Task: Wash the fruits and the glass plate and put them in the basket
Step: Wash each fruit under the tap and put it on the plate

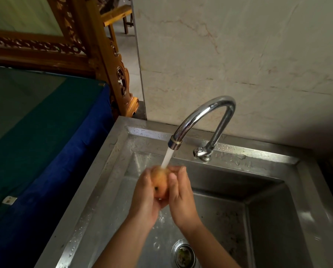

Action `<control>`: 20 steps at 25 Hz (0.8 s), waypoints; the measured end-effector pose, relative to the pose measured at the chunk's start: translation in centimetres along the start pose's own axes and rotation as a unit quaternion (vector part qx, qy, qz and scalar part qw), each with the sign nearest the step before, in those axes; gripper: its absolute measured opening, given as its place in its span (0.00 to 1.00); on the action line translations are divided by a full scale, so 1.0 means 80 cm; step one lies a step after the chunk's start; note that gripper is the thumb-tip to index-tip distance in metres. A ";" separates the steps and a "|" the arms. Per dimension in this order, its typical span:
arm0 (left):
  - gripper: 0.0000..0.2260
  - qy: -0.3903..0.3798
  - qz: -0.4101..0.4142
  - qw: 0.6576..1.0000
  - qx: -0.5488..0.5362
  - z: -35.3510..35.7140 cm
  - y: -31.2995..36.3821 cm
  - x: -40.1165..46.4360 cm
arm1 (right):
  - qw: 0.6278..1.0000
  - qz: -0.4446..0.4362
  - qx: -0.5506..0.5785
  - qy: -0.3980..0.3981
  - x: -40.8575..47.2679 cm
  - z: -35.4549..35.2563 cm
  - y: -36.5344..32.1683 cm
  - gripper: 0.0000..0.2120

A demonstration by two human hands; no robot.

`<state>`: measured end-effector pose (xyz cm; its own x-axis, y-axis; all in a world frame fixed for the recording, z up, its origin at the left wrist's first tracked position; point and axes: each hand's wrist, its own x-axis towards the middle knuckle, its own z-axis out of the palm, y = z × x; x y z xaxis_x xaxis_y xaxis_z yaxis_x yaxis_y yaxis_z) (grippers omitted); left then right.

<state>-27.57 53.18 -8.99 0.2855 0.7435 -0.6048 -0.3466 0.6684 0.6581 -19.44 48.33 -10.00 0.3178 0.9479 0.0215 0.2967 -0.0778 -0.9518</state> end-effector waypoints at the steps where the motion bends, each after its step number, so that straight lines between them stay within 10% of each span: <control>1: 0.14 0.010 0.004 1.000 0.005 0.004 -0.002 -0.002 | 0.999 0.019 0.028 0.028 0.003 0.003 -0.002 0.09; 7: 0.11 -0.021 0.144 0.985 0.089 -0.002 -0.012 -0.003 | 0.958 0.212 0.179 -0.078 0.016 -0.017 -0.015 0.08; 13: 0.20 -0.036 0.024 0.998 0.040 -0.002 -0.001 -0.004 | 0.980 0.105 0.152 0.066 0.024 -0.030 -0.013 0.14; 20: 0.13 -0.096 0.197 0.963 0.156 0.006 0.004 -0.006 | 0.955 0.197 0.208 -0.081 0.027 -0.028 -0.019 0.17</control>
<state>-27.40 53.03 -8.31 0.3574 0.9108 -0.2067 -0.1848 0.2859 0.9403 -17.19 49.83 -7.80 0.1778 0.9085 -0.3783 -0.2104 -0.3404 -0.9164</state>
